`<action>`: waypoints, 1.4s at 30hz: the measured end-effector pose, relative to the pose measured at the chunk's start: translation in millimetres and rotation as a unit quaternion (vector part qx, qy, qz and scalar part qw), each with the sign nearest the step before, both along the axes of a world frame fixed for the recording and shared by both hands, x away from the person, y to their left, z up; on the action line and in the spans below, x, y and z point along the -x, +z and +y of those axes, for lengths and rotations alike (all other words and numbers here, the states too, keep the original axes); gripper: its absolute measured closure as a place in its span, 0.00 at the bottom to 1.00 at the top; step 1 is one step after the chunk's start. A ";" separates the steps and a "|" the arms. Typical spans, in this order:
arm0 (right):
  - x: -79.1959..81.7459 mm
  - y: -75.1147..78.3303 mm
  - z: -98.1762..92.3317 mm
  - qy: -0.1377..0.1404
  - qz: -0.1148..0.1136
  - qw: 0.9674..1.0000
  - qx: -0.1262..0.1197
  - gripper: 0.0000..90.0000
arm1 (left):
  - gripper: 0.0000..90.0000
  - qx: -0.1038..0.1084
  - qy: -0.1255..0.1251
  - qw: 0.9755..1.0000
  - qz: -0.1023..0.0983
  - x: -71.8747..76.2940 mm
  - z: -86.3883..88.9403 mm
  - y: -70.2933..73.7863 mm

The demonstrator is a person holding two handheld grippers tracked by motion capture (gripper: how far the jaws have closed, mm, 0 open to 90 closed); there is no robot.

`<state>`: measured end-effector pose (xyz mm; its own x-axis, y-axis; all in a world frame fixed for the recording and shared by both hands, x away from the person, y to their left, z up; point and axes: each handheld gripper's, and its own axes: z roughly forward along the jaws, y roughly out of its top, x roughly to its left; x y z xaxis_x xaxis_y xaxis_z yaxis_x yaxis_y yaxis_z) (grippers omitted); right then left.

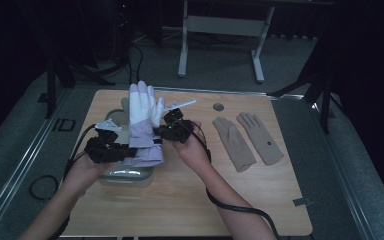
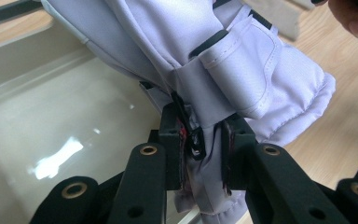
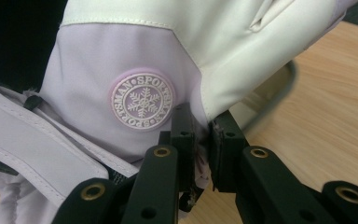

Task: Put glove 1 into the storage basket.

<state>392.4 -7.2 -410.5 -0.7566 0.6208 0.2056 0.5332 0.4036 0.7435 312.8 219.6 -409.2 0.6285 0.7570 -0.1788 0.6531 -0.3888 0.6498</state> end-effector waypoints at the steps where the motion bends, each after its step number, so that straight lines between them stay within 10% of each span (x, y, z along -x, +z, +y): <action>1: -1.3 -1.3 6.2 0.003 0.002 1.000 0.003 0.90 | 0.83 -0.002 0.002 1.000 0.003 -0.6 5.4 -1.0; 13: -14.4 -34.4 52.4 0.022 0.030 0.999 0.029 0.90 | 0.83 0.009 0.022 0.998 0.053 -9.6 40.9 -35.2; 31: -20.9 -80.6 61.2 0.026 0.102 0.991 0.082 0.90 | 0.78 -0.003 0.020 0.993 0.114 -14.9 36.5 -76.8; 42: -21.3 -84.2 71.8 0.020 0.097 0.988 0.115 0.88 | 0.61 -0.052 0.041 0.994 0.089 -11.8 26.2 -80.2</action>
<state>413.8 64.6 -494.7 -0.7415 0.6386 0.2057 0.6368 0.5735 0.5153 324.6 245.8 -489.4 0.5285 0.8251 -0.1997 0.7869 -0.3879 0.4798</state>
